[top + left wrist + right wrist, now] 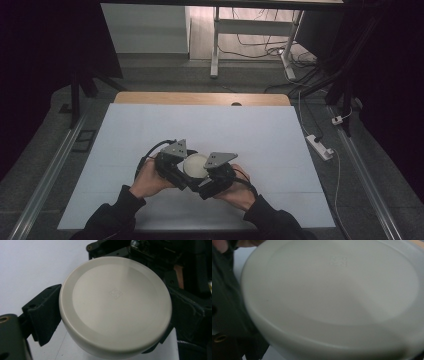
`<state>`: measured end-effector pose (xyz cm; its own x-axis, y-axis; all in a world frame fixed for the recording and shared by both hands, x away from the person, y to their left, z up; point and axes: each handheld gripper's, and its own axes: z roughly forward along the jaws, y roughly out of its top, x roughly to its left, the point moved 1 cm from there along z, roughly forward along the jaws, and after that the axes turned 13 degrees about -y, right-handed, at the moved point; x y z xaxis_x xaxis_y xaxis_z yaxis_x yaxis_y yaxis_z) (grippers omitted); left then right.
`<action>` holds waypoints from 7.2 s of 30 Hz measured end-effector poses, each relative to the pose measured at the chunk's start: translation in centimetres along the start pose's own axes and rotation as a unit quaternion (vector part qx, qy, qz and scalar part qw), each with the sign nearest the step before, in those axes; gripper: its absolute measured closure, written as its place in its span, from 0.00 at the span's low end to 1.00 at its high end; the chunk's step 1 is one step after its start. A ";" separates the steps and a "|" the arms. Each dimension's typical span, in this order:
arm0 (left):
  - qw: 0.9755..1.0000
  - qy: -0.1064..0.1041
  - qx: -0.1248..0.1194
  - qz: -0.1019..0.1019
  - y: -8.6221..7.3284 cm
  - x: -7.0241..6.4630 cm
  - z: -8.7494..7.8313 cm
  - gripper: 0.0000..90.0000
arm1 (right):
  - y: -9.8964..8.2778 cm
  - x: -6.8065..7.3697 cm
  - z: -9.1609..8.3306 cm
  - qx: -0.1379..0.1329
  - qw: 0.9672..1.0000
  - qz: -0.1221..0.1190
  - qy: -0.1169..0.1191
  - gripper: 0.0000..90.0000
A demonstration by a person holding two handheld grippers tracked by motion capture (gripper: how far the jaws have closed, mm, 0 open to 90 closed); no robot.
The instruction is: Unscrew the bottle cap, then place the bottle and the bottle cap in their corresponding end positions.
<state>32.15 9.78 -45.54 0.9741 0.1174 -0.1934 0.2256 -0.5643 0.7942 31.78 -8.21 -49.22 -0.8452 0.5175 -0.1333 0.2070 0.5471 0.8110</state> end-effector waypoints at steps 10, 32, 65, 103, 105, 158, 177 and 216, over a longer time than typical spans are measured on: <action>0.999 0.039 0.004 -0.029 0.5 -0.3 0.7 0.08 | -0.2 -0.4 0.2 0.006 1.000 0.004 -0.020 0.07; 0.988 -0.122 0.003 0.090 -0.3 -0.8 -1.6 0.08 | 0.4 1.8 -0.6 -0.031 0.993 -0.053 0.099 0.07; 0.998 -0.031 0.028 0.048 0.8 -1.4 -1.2 0.02 | 0.2 0.3 -0.7 -0.025 0.999 -0.020 0.043 0.07; 0.997 0.070 -0.022 -0.040 1.6 -1.3 -0.2 0.09 | 0.0 0.0 0.0 0.003 0.999 -0.005 -0.033 0.07; 0.996 0.073 -0.022 -0.040 1.6 -1.3 -0.4 0.09 | 0.0 -0.1 0.0 0.003 0.999 -0.006 -0.035 0.07; 0.998 0.040 -0.039 -0.023 0.0 -3.9 -1.3 0.09 | -0.1 -5.2 -1.9 -0.012 0.994 0.049 -0.100 0.07; 0.999 0.016 -0.032 -0.018 -0.7 -3.9 0.4 0.09 | 0.4 -6.9 -1.0 -0.008 0.992 0.058 -0.113 0.07; 1.000 0.024 0.001 -0.015 -3.4 -1.3 6.2 0.09 | 2.6 -9.8 3.3 -0.004 0.988 0.072 -0.137 0.07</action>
<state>30.03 6.50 -51.56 0.9663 0.1740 -0.1898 0.2557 -0.5611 0.7873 42.20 -9.68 -47.68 -0.6427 0.7482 -0.1644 0.3109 0.4510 0.8366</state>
